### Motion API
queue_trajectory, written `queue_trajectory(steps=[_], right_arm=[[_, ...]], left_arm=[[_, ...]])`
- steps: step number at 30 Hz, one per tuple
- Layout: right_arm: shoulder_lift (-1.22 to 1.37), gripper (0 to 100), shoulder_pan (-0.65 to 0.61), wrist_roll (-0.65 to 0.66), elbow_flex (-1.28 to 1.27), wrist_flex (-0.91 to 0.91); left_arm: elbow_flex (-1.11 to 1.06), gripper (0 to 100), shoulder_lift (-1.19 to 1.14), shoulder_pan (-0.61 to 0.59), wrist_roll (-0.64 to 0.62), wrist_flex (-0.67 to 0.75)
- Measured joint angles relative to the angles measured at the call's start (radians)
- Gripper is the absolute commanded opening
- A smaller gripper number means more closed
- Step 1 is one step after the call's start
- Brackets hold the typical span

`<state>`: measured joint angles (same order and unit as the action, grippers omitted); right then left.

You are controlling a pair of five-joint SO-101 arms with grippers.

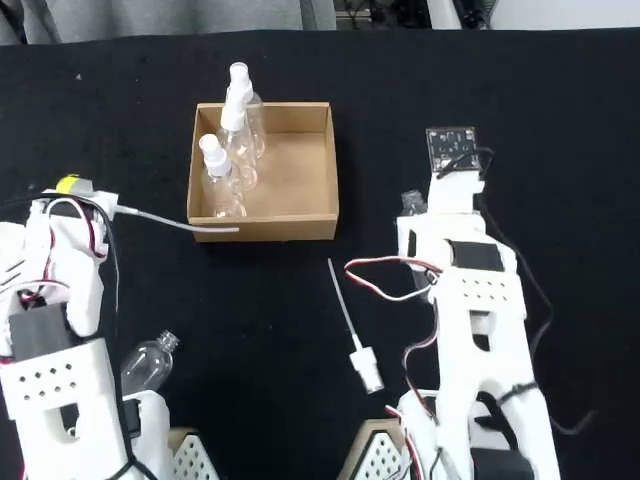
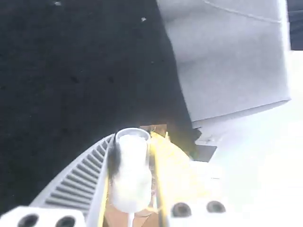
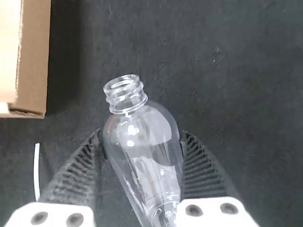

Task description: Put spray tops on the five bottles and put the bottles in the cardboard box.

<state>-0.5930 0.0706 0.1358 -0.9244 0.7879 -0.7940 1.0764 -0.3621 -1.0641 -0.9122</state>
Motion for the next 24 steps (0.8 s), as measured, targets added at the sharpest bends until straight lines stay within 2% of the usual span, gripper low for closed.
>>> queue_trajectory(steps=[11, 24], right_arm=[[-0.167, 5.7, -0.011, 0.0, -0.066, 0.009], [-0.264, 5.6, -0.084, 0.002, -0.124, 0.011]], left_arm=[[0.0, 3, 0.018, 0.0, -0.008, 0.084], [0.08, 3, 0.018, 0.003, -0.008, 0.089]])
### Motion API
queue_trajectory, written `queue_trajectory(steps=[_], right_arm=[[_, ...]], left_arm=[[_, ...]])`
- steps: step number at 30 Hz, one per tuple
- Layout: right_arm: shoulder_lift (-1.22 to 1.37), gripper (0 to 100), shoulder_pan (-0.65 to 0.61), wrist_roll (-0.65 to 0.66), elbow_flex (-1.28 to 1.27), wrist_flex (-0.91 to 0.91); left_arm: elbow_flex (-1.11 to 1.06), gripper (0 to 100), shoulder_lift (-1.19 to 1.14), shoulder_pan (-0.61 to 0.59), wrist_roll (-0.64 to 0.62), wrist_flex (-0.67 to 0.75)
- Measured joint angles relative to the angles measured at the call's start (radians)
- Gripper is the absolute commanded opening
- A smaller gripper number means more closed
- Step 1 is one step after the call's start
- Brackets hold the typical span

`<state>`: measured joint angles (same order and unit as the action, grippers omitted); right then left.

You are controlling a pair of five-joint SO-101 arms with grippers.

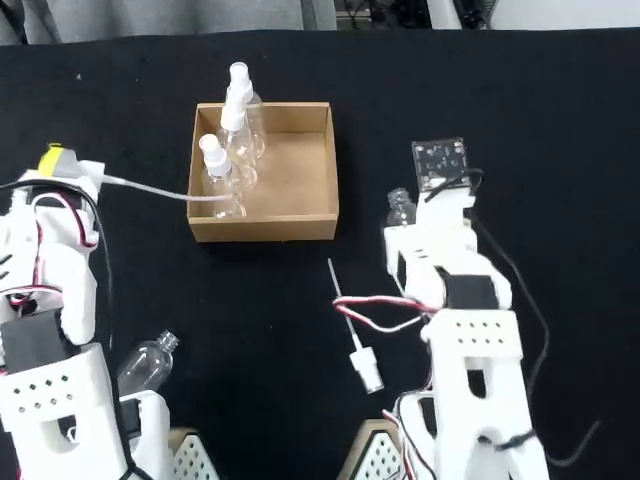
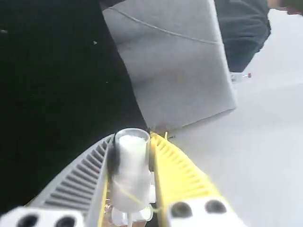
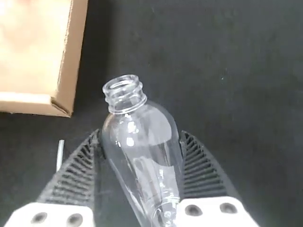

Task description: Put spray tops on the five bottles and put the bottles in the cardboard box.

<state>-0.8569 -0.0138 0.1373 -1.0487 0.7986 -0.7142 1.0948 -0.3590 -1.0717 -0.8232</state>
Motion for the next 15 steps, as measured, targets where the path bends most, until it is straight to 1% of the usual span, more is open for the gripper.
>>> queue_trajectory(steps=[6, 11, 15], right_arm=[[-0.127, 5.6, -0.041, 0.031, -0.064, 0.0], [-0.219, 5.6, -0.092, 0.038, -0.104, 0.002], [-0.241, 5.6, -0.12, 0.038, -0.11, 0.002]], left_arm=[[0.02, 3, 0.023, 0.046, 0.0, 0.0], [0.0, 3, 0.15, 0.075, -0.002, 0.0], [-0.043, 3, 0.244, 0.072, -0.002, 0.0]])
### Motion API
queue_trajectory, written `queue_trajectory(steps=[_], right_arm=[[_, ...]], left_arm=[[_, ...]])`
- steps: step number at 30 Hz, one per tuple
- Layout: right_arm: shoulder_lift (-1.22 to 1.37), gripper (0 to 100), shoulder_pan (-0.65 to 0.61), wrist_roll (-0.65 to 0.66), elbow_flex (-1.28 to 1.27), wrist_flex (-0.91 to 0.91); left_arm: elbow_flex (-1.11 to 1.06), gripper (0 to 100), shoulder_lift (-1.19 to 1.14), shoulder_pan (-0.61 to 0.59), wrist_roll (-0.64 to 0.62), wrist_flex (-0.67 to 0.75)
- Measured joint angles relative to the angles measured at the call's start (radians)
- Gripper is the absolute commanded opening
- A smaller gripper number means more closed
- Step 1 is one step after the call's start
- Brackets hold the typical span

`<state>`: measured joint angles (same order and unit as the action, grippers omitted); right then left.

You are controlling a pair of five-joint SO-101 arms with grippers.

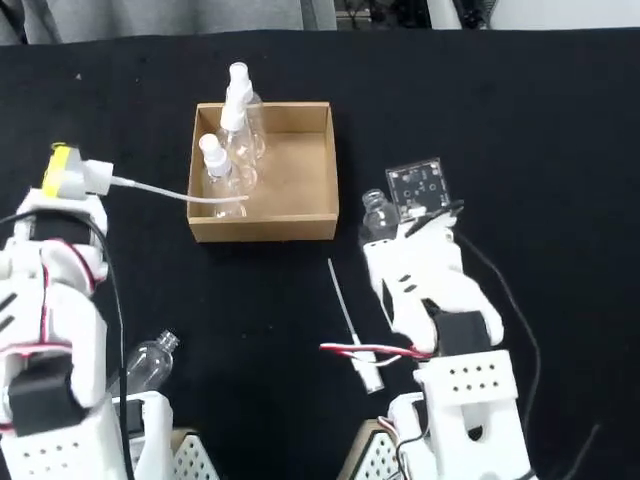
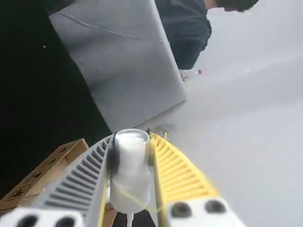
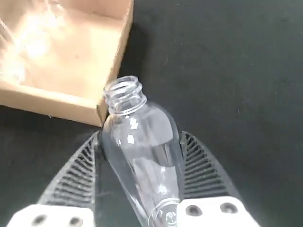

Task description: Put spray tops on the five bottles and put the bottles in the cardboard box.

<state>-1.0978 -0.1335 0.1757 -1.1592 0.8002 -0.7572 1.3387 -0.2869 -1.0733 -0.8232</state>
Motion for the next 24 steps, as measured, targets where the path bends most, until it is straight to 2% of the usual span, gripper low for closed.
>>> queue_trajectory(steps=[5, 13, 24], right_arm=[[0.0, 5.6, -0.048, 0.0, -0.02, 0.0], [-0.002, 5.6, -0.052, 0.0, -0.02, 0.0], [-0.269, 5.6, -0.066, 0.06, -0.138, 0.006]], left_arm=[[-0.048, 3, 0.072, 0.005, 0.0, 0.0], [-0.115, 3, 0.137, 0.003, 0.0, 0.0], [-0.189, 3, 0.258, 0.003, -0.025, 0.0]])
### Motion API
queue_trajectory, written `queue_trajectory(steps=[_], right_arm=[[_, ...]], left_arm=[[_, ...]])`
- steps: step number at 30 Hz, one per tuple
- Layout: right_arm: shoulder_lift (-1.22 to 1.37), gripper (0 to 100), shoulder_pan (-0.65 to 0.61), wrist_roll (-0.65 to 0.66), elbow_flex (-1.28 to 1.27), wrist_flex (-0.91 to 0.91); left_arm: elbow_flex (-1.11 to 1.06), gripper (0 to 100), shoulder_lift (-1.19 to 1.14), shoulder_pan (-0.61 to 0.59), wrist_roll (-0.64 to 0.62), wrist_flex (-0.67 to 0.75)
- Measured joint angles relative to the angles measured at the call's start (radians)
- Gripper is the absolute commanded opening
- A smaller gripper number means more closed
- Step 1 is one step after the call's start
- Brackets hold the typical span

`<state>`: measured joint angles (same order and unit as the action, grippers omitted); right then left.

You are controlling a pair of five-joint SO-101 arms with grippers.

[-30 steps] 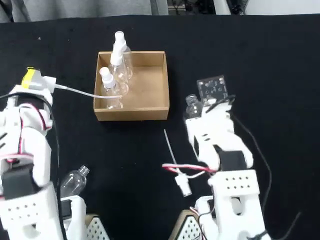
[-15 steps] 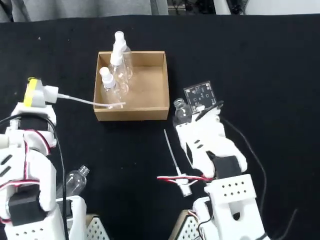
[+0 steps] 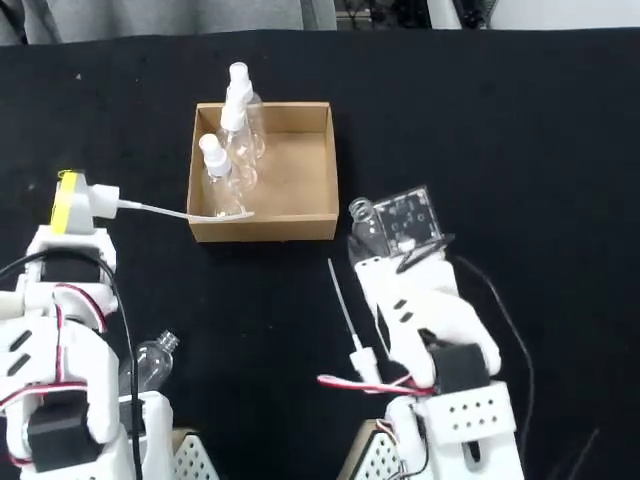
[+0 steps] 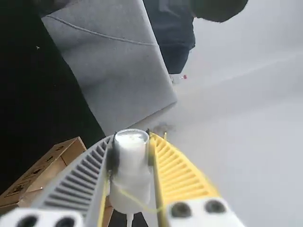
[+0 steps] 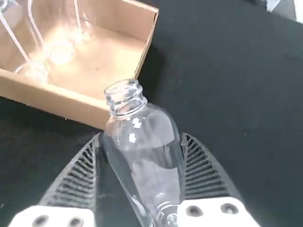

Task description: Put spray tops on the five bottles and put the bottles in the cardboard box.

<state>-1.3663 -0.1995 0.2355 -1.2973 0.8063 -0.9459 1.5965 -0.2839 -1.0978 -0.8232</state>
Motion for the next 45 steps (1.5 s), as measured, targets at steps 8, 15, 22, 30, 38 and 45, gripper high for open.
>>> queue_trajectory(steps=[8, 15, 22, 30, 38, 45], right_arm=[[-0.097, 5.7, -0.095, 0.0, -0.063, 0.0], [-0.097, 6.0, -0.173, 0.0, -0.089, 0.0], [-0.098, 5.8, -0.184, 0.0, -0.149, -0.044], [-0.098, 5.7, -0.189, 0.0, -0.216, -0.178], [-0.098, 5.7, -0.279, 0.034, -0.244, -0.193], [-0.098, 5.7, -0.279, 0.063, -0.244, -0.193]], left_arm=[[-0.046, 3, 0.084, 0.0, -0.008, 0.0], [-0.074, 3, 0.133, 0.0, -0.009, 0.0], [-0.074, 3, 0.144, 0.0, -0.015, 0.0], [-0.074, 3, 0.144, 0.0, -0.037, 0.0], [-0.074, 3, 0.144, 0.0, -0.037, 0.0], [-0.074, 3, 0.144, 0.0, -0.037, 0.0]])
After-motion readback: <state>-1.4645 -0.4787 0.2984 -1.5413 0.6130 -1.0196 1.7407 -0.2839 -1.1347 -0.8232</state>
